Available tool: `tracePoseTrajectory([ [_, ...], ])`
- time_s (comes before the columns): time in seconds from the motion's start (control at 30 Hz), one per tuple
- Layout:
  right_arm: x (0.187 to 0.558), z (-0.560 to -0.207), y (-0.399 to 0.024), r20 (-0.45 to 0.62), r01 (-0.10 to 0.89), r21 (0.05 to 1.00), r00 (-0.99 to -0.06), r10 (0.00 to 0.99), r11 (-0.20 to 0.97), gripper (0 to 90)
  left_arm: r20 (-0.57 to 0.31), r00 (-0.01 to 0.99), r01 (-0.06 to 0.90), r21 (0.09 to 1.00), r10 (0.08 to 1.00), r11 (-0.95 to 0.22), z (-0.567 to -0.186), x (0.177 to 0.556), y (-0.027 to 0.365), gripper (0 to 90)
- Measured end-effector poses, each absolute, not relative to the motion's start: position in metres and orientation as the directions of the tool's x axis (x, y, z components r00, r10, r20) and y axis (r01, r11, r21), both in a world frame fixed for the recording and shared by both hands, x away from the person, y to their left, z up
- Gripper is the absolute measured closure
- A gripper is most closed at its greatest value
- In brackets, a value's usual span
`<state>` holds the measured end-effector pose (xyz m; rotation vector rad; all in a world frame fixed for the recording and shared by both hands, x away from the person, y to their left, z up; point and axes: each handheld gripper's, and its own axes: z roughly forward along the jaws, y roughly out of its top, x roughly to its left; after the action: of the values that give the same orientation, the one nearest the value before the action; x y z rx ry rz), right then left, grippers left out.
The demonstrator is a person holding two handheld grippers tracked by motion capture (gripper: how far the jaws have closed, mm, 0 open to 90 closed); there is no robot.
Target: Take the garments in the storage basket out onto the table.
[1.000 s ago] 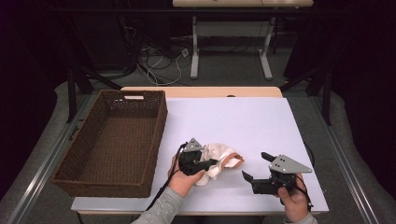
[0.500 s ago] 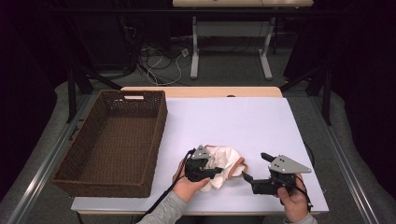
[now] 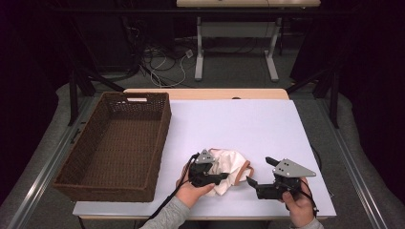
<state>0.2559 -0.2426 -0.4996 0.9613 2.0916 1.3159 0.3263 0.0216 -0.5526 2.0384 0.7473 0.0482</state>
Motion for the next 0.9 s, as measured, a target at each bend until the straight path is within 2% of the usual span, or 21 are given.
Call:
tracePoseTrajectory([
  [0.13, 0.256, -0.500, -0.242, -0.032, 0.306, 0.907, -0.635, 0.772, 0.290, 7.3, -0.274, 0.804, 0.504, 0.785, 0.527, -0.360, -0.551, 0.326, 0.022, 50.1],
  [0.23, 0.256, -0.500, -0.242, -0.030, 0.310, 0.906, -0.631, 0.775, 0.287, 7.3, -0.260, 0.801, 0.505, 0.777, 0.539, -0.376, -0.549, 0.325, 0.023, 45.0],
  [0.37, 0.257, -0.501, -0.242, -0.028, 0.311, 0.906, -0.632, 0.774, 0.287, 7.3, -0.270, 0.798, 0.508, 0.782, 0.538, -0.361, -0.544, 0.324, 0.024, 43.0],
  [0.5, 0.257, -0.502, -0.242, -0.028, 0.315, 0.904, -0.632, 0.774, 0.290, 7.3, -0.262, 0.801, 0.494, 0.799, 0.539, -0.345, -0.538, 0.323, 0.026, 31.3],
  [0.6, 0.258, -0.502, -0.242, -0.025, 0.322, 0.902, -0.628, 0.778, 0.288, 7.3, -0.294, 0.782, 0.513, 0.804, 0.549, -0.300, -0.534, 0.322, 0.028, 21.6],
  [0.73, 0.258, -0.503, -0.242, -0.025, 0.324, 0.901, -0.626, 0.779, 0.289, 7.3, -0.302, 0.765, 0.523, 0.806, 0.569, -0.276, -0.529, 0.321, 0.034, 15.2],
  [0.83, 0.258, -0.504, -0.241, -0.020, 0.333, 0.898, -0.623, 0.782, 0.288, 7.3, -0.301, 0.759, 0.527, 0.805, 0.578, -0.273, -0.528, 0.322, 0.039, 3.9],
  [0.9, 0.258, -0.505, -0.241, -0.019, 0.335, 0.897, -0.622, 0.782, 0.288, 7.3, -0.315, 0.752, 0.538, 0.801, 0.579, -0.262, -0.527, 0.322, 0.043, 1.3],
])
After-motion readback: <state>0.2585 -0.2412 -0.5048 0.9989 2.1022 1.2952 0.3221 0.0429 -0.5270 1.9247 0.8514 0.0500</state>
